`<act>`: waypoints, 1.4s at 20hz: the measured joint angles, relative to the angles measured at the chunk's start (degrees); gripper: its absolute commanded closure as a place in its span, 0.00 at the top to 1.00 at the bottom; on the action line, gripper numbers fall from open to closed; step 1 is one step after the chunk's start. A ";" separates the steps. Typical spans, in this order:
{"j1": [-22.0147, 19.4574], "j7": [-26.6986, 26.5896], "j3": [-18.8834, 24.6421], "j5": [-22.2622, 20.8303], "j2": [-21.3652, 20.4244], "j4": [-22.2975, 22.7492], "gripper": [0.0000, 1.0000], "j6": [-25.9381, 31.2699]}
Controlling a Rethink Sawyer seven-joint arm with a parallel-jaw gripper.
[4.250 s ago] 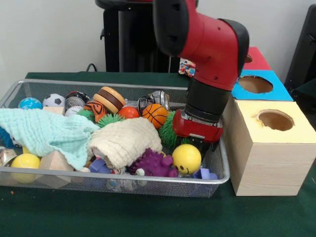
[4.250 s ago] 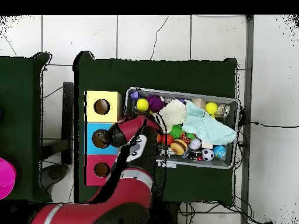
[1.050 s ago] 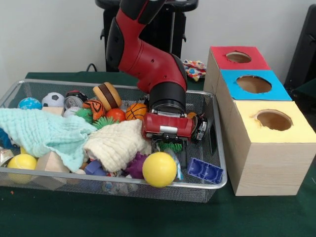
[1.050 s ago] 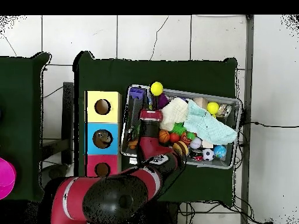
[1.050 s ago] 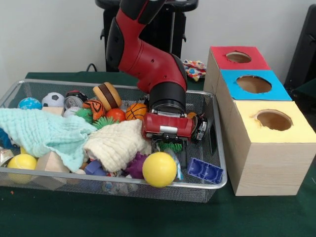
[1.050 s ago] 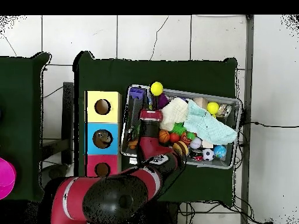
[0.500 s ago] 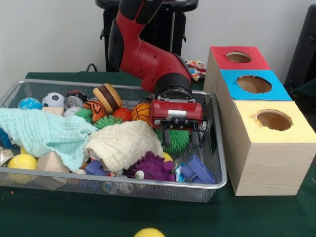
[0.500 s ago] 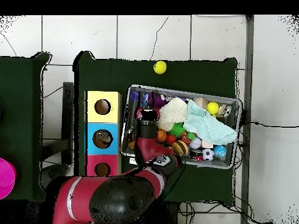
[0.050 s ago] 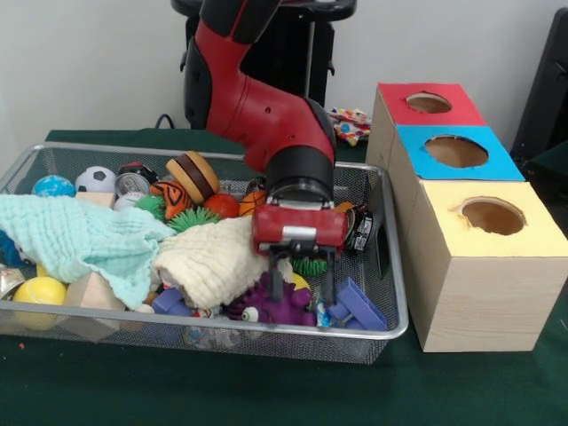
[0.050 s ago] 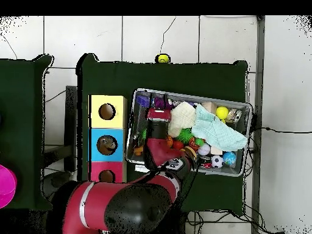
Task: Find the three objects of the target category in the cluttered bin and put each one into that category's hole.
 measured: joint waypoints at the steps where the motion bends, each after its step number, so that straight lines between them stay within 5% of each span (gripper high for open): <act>1: -0.47 -0.01 0.33 -1.16 -0.12 -0.73 1.00 3.70; 10: -2.69 -0.01 2.80 -11.34 -6.05 -1.54 1.00 19.96; 12: -5.09 0.01 6.65 -15.30 -9.16 -1.55 1.00 28.56; 20: -10.69 0.01 16.30 -18.70 -16.11 -0.97 1.00 48.37; 28: -15.13 0.01 22.84 -22.87 -21.15 2.89 1.00 47.83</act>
